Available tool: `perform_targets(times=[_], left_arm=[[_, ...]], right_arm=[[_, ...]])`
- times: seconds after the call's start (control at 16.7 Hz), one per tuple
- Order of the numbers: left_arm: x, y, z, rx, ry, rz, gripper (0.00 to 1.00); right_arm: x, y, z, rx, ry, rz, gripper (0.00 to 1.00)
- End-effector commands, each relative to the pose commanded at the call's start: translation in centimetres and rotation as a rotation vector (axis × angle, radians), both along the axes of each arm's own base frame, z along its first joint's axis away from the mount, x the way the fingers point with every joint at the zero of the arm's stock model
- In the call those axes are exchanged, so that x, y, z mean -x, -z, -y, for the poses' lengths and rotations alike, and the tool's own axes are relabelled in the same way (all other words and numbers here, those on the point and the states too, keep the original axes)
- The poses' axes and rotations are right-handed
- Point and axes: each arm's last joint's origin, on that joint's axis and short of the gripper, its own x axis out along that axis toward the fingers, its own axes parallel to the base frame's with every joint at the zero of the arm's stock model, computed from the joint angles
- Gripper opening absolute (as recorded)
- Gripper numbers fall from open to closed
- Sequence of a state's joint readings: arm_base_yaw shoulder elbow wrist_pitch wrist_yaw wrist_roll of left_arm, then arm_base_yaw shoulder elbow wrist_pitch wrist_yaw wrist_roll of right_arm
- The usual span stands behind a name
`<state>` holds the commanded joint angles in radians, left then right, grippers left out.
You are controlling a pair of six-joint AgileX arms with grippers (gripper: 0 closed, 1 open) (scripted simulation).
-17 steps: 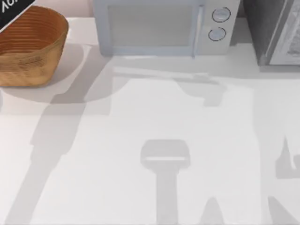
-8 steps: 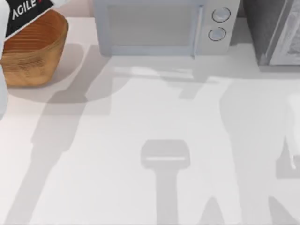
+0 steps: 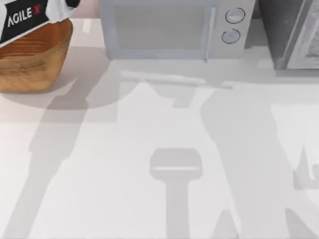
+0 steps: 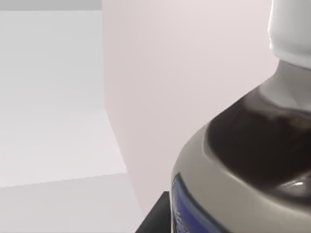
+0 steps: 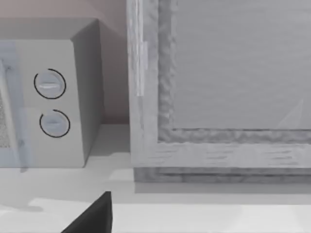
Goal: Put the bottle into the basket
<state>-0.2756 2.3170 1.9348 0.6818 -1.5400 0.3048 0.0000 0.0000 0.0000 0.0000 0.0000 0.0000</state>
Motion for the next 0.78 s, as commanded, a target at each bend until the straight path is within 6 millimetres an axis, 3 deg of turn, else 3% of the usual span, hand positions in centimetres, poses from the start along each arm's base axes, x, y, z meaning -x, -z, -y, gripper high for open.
perform_targets(times=[0.66, 0.78], left_arm=[[0.6, 0.8, -1.4, -0.014, -0.003, -0.002, 0.00], [0.6, 0.8, -1.4, -0.014, -0.003, -0.002, 0.15]], right_arm=[[0.0, 0.0, 0.0, 0.000, 0.000, 0.000, 1.00], [0.0, 0.0, 0.0, 0.000, 0.000, 0.000, 1.00]])
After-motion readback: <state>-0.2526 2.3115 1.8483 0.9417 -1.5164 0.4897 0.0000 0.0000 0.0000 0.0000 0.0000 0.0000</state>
